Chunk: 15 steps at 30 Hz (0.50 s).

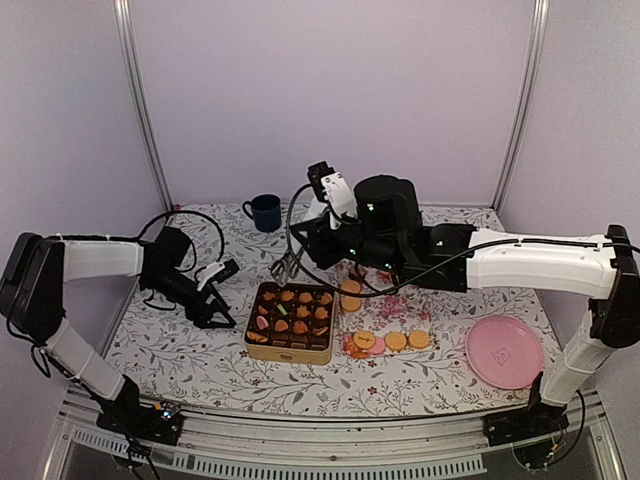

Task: Pack the cookies
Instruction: Pick up the fake cookies from the plate.

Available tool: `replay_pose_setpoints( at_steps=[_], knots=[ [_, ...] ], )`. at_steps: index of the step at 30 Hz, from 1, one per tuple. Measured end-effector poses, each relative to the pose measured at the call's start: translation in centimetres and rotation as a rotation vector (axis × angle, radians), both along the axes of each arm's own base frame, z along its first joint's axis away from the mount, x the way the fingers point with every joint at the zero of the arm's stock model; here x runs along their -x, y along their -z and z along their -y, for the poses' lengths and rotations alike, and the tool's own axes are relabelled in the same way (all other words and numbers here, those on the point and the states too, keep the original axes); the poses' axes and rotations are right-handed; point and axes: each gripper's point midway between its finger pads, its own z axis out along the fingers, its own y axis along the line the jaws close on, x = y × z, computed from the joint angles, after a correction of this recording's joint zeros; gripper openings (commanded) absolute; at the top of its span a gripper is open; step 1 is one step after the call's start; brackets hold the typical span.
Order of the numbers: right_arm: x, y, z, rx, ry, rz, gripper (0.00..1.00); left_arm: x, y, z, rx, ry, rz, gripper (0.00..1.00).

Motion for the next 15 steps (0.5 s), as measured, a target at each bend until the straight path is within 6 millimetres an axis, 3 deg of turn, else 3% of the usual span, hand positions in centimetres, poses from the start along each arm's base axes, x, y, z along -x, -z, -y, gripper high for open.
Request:
replay_pose_setpoints(
  at_steps=[6, 10, 15],
  knots=[
    [-3.1, 1.7, 5.3, 0.053, 0.119, -0.015, 0.33, 1.8, -0.1, 3.6, 0.025, 0.089, -0.021, 0.74],
    [-5.7, 3.9, 9.5, 0.108, 0.219, -0.043, 0.34, 1.7, 0.7, 4.2, 0.019, 0.081, -0.037, 0.72],
    [-7.7, 7.2, 13.0, 0.185, 0.298, -0.088, 0.34, 1.7, 2.0, 4.5, 0.007, 0.065, -0.075, 0.71]
  ],
)
